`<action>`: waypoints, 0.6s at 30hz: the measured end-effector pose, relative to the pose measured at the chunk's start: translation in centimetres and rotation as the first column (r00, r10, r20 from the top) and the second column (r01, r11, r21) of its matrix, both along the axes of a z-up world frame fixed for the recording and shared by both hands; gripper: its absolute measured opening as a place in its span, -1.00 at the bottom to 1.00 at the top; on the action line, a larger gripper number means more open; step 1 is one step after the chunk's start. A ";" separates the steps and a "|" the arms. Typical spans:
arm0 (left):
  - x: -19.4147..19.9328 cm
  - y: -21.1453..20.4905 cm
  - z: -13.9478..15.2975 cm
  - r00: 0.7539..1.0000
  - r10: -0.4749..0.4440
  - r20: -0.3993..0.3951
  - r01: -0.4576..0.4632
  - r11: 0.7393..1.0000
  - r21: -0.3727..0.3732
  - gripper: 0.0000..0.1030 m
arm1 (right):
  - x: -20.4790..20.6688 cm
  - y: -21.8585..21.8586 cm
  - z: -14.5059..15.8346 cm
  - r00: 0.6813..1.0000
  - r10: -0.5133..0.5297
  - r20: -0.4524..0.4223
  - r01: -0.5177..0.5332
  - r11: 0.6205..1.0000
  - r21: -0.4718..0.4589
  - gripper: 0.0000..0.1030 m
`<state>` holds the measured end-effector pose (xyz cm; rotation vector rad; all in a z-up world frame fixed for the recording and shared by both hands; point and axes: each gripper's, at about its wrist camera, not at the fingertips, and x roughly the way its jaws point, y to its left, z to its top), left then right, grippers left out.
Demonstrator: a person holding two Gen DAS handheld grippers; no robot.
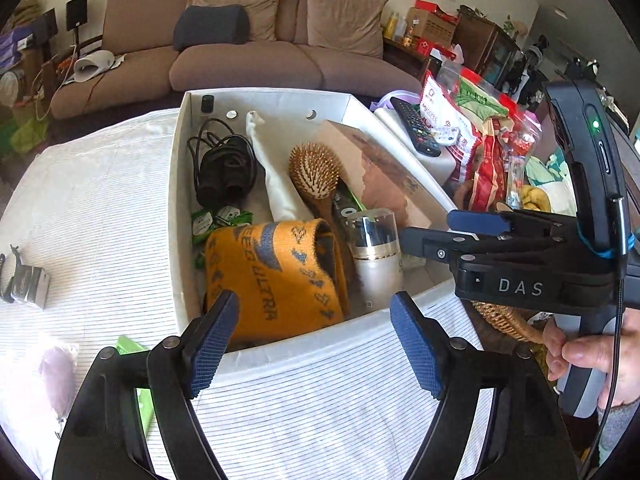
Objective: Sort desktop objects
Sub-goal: 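Withdraw the right gripper from the white box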
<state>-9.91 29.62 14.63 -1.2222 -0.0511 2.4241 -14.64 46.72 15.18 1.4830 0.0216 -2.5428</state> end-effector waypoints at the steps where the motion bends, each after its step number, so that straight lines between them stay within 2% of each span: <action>1: 0.3 -0.1 0.2 1.000 0.001 -0.002 -0.001 1.000 -0.002 0.57 | 0.3 0.1 0.0 1.000 -0.003 -0.003 0.003 1.000 0.001 0.26; 8: 1.9 -0.9 1.6 0.999 0.021 -0.024 -0.022 0.999 -0.023 0.69 | 2.7 0.3 0.4 1.000 -0.018 -0.017 0.018 1.000 -0.002 0.26; 12: 2.6 -1.5 2.0 0.999 0.027 -0.020 -0.027 1.000 -0.011 0.87 | 4.0 0.0 0.7 1.000 -0.019 -0.019 0.018 1.000 -0.007 0.27; 13: 2.8 -1.7 2.0 1.000 0.024 -0.017 -0.024 1.000 -0.004 1.00 | 4.2 -0.1 0.7 1.000 -0.018 -0.016 0.018 1.000 -0.013 0.36; 16: 3.6 -2.2 2.2 0.999 0.032 -0.024 -0.032 0.999 -0.009 1.00 | 5.1 -0.5 0.7 1.000 -0.006 -0.002 0.006 1.000 -0.023 0.88; 18: 4.1 -2.9 2.4 0.999 0.042 -0.028 -0.043 0.999 -0.015 1.00 | 5.8 -1.1 0.7 1.000 0.003 -0.005 -0.003 1.000 -0.016 1.00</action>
